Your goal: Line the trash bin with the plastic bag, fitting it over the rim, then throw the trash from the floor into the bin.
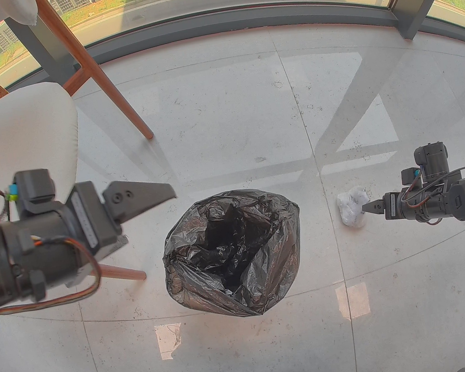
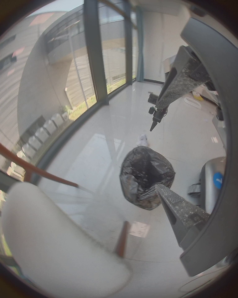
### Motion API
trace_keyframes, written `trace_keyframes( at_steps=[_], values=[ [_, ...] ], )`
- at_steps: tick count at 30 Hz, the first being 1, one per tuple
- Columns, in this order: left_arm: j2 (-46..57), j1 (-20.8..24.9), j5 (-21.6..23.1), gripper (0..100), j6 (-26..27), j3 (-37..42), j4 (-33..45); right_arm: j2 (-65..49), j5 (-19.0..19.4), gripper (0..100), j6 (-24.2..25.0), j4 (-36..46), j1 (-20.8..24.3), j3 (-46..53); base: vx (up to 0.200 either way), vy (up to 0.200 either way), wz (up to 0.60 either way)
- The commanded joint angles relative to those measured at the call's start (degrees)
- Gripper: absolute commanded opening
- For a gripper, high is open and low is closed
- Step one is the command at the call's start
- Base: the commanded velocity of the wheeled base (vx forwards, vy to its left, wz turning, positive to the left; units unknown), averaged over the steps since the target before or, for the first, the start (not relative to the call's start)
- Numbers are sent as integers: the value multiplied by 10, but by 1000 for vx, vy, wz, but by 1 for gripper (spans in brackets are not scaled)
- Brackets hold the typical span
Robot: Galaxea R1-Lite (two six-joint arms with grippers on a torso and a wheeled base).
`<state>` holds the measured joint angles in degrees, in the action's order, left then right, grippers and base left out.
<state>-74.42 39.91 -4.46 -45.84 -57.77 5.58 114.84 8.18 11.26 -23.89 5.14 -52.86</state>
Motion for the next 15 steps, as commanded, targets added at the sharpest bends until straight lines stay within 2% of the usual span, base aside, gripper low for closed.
trace_keyframes(
  at_steps=[1, 6, 7, 9, 11, 12, 15],
  values=[
    [101, 1, -6, 100, 72, 1, -3, 79, -1, 100, -4, -1, -15, -60, 0, 0, 0],
    [115, -17, -20, 100, 159, -1, -7, 129, -20, 100, -3, -11, -21, -112, 0, 0, 0],
    [115, -17, -20, 100, 159, -1, -7, 129, -20, 100, -3, -11, -21, -112, 0, 0, 0],
    [128, -33, -20, 100, 221, 2, -26, 154, -22, 100, -5, -41, -27, -132, 0, 0, 0],
    [129, -43, -21, 100, 247, 2, -36, 166, -22, 100, -5, -52, -28, -143, 0, 0, 0],
    [129, -67, -21, 100, 276, 2, -51, 193, -23, 100, -5, -56, -28, -171, 0, 0, 0],
    [129, -85, -21, 100, 283, 0, -61, 207, -23, 100, -5, -56, -28, -189, 0, 0, 0]
  ],
)
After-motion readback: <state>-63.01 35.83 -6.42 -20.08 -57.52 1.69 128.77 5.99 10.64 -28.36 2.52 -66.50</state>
